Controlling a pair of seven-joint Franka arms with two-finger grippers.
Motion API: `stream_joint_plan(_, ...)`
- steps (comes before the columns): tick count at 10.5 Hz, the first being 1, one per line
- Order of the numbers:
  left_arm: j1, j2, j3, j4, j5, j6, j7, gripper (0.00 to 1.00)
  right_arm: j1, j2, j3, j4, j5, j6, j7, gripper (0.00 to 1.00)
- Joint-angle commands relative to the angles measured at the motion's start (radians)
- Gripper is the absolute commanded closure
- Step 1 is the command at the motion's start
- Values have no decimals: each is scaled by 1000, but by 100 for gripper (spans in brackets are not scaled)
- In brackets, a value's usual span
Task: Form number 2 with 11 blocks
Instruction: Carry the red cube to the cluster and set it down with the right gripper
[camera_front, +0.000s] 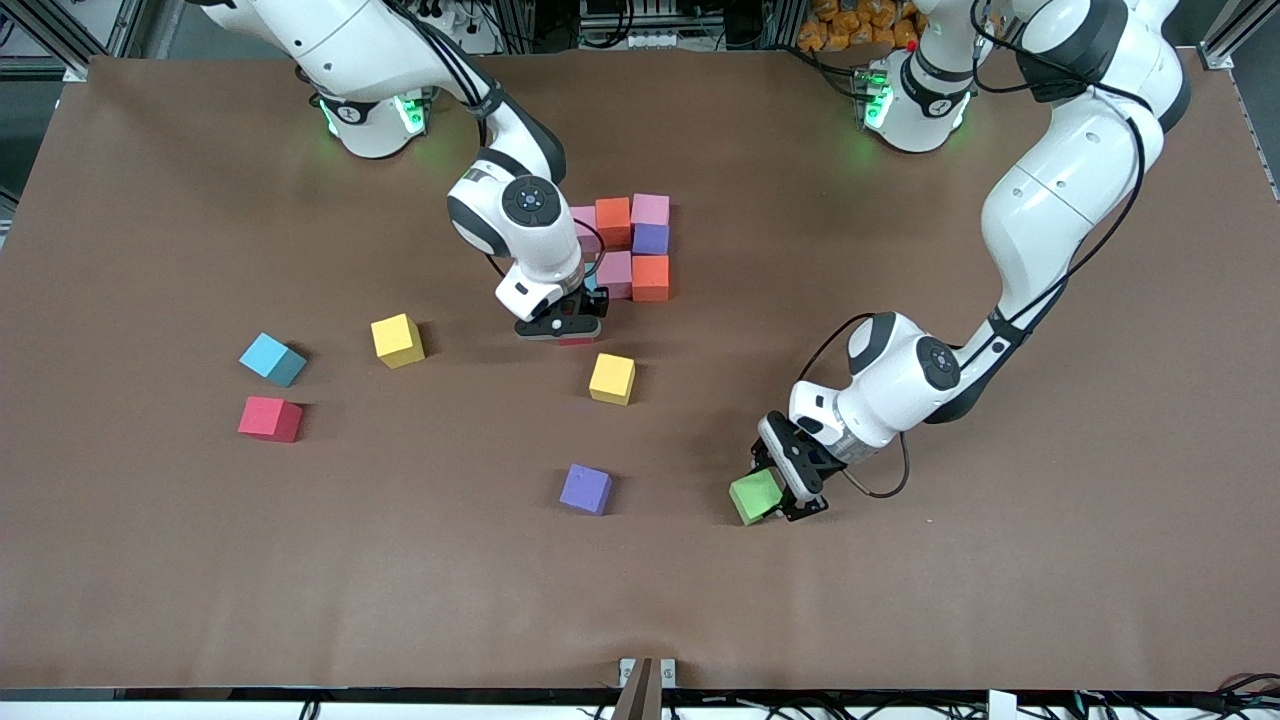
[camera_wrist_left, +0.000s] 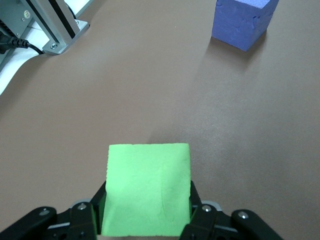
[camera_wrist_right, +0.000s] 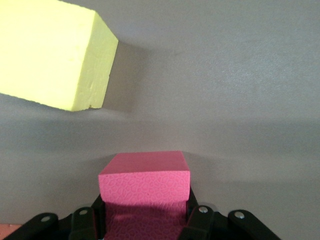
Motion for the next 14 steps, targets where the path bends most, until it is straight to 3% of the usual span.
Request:
stream_joint_plan(1, 5, 7, -7, 2, 10, 5, -14, 100, -26, -28, 31, -52, -3, 6, 25, 100)
stream_joint_plan(11, 3, 11, -6, 3, 8, 5, -14, 100, -27, -25, 44, -78, -3, 22, 55, 100)
stream_joint_plan(12, 3, 11, -6, 3, 8, 5, -14, 100, -32, -25, 44, -78, -3, 22, 55, 95)
stream_joint_plan(13, 3, 11, -6, 3, 8, 5, -14, 100, -33, -25, 44, -78, -5, 20, 54, 58)
stream_joint_plan(14, 3, 11, -6, 3, 8, 5, -14, 100, -33, -25, 44, -77, -5, 20, 55, 7)
